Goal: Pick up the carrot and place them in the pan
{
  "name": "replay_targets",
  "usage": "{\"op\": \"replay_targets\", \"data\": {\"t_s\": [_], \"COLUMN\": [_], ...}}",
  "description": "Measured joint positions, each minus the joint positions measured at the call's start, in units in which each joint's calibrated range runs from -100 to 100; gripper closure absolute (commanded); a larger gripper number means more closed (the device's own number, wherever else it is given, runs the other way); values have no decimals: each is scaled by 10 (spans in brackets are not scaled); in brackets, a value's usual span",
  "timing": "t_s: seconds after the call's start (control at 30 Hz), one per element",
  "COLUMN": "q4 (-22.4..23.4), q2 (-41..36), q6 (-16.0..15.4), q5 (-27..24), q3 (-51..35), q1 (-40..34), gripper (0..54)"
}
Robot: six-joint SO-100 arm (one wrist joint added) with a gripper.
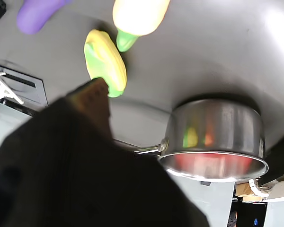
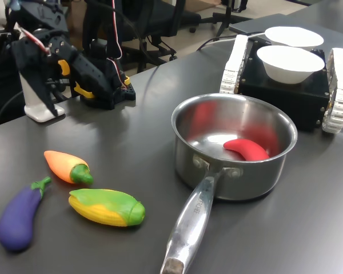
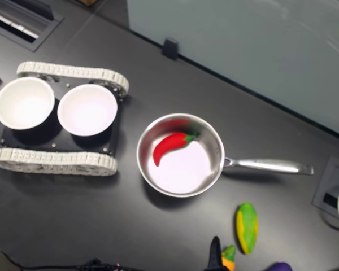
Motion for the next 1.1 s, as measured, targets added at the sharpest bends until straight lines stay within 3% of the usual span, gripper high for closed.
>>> {"op": "replay_targets", "data": {"t_s": [0.57,1.1], "q4": [-1,-36], "q2": [44,108], "q6": [36,78], "q5": [48,59], "q3": [14,14], "q1": [44,53], "gripper": [111,112]}}
